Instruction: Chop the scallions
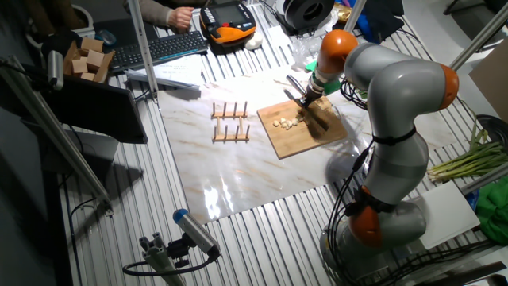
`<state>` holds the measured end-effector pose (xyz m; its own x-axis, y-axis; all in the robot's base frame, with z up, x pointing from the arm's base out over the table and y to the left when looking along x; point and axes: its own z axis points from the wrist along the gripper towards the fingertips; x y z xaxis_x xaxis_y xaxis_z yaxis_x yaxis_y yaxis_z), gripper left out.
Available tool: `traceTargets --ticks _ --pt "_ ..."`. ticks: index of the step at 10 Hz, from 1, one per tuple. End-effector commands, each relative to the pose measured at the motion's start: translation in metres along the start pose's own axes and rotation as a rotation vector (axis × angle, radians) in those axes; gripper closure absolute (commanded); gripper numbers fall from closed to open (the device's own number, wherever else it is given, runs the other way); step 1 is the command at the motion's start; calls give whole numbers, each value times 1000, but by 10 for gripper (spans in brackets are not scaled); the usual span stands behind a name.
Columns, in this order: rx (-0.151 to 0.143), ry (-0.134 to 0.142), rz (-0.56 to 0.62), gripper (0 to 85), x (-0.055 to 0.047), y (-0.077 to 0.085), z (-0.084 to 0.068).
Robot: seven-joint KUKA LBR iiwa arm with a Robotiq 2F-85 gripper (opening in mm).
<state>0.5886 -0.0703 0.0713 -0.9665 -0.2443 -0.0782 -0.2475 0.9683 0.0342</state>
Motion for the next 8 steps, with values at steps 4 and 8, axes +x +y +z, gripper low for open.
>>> traceTargets --ticks 4,8 --pt "13 -2 -9 850 7 -2 -8" --pt "8 2 -7 850 10 -4 -8"
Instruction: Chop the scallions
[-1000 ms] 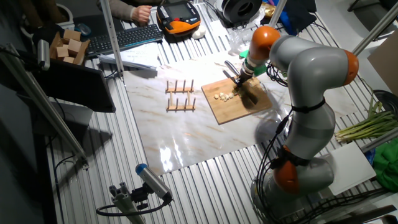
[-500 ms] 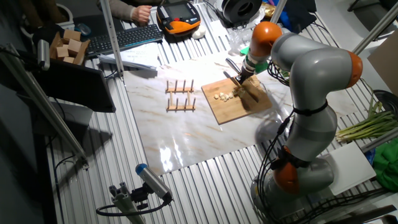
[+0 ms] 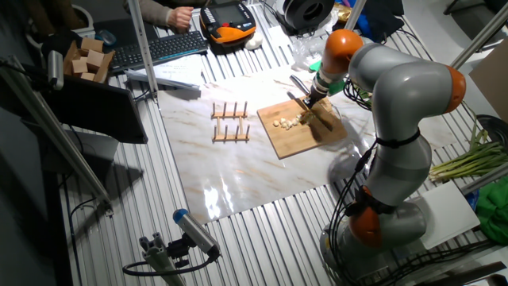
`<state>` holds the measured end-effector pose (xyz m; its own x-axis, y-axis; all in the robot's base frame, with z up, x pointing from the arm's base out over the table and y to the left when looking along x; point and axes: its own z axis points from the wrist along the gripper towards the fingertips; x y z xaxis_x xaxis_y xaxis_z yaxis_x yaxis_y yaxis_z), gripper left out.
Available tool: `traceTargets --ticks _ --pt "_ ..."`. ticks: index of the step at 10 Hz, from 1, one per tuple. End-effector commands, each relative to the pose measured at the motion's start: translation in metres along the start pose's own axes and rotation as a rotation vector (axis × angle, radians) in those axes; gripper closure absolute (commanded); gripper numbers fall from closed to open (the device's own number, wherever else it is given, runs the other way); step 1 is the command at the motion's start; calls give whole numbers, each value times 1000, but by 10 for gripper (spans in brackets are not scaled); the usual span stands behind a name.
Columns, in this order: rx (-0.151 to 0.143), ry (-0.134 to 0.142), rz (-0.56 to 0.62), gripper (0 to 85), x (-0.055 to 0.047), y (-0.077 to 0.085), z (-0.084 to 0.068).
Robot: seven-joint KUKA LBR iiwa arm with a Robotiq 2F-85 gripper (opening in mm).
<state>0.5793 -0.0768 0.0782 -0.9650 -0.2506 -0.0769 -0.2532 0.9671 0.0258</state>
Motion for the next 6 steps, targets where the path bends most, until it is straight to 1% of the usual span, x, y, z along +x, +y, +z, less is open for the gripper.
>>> traceTargets --ticks 1,2,3,4,6 --pt "8 4 15 850 -1 3 -3" --pt "5 11 24 850 -2 7 -5" --pt "7 11 31 850 -2 10 -9" --pt "10 18 47 850 -4 16 -13" --pt "9 20 50 850 -5 16 -13"
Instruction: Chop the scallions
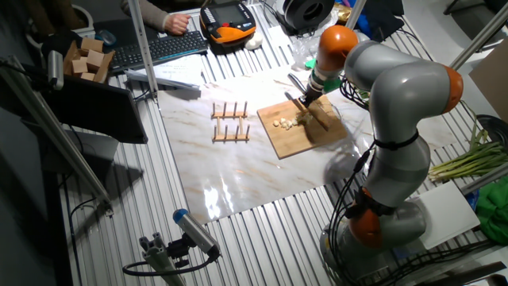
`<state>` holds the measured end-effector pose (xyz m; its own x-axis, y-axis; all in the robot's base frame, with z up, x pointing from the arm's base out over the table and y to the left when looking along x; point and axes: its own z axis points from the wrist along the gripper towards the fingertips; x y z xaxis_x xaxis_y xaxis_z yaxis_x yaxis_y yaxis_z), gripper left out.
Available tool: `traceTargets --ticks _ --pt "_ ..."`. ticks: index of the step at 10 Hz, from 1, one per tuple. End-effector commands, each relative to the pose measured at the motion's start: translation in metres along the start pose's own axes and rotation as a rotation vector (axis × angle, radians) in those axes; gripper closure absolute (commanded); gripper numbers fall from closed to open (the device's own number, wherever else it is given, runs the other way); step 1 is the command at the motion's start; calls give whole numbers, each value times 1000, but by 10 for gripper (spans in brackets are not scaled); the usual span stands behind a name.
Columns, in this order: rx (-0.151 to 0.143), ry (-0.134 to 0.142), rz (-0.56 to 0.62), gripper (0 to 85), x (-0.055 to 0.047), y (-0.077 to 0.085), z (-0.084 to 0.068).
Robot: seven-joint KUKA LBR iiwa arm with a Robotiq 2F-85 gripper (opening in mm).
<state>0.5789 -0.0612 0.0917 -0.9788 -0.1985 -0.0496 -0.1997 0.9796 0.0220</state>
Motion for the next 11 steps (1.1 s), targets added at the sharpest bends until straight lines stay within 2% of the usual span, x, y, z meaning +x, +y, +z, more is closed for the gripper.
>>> traceTargets --ticks 1,2,4,6,8,10,11 --pt "-8 12 12 850 0 0 0" --pt "-10 24 67 850 0 0 0" --pt "12 38 160 850 0 0 0" --pt "16 36 220 850 0 0 0" --pt "33 35 194 850 0 0 0" --pt "30 31 163 850 0 -2 -1" --pt "30 37 154 850 0 -7 -4"
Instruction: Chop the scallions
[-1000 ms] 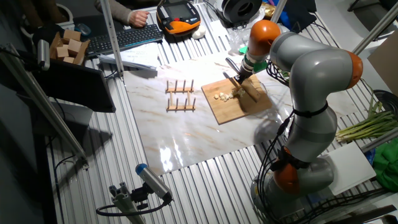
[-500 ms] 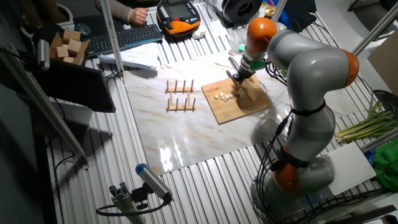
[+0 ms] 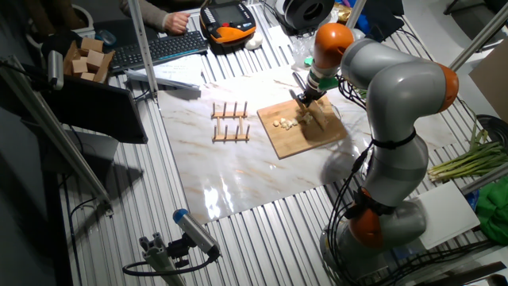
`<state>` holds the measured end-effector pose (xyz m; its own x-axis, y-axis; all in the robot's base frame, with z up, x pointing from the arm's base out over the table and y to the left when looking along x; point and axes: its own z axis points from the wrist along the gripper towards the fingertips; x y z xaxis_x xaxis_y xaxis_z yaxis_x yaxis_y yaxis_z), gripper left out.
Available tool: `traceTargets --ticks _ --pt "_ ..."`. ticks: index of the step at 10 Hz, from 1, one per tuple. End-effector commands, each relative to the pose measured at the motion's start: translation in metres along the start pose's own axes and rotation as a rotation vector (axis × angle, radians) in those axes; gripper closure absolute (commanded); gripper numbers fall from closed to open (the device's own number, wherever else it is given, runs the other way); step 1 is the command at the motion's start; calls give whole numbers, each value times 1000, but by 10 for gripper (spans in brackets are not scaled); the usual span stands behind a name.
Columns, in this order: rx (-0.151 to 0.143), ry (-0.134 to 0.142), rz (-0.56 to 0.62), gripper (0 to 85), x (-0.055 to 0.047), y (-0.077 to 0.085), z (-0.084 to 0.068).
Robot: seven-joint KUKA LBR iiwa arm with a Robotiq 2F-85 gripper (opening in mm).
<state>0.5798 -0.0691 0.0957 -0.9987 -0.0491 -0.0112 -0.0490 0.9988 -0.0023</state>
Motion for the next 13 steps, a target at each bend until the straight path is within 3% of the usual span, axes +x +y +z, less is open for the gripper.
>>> traceTargets --ticks 1,6,13 --pt "-2 2 -10 850 0 -5 -1" --pt "-10 4 -51 850 0 -22 -5" --pt "-3 1 -51 850 0 -27 -6"
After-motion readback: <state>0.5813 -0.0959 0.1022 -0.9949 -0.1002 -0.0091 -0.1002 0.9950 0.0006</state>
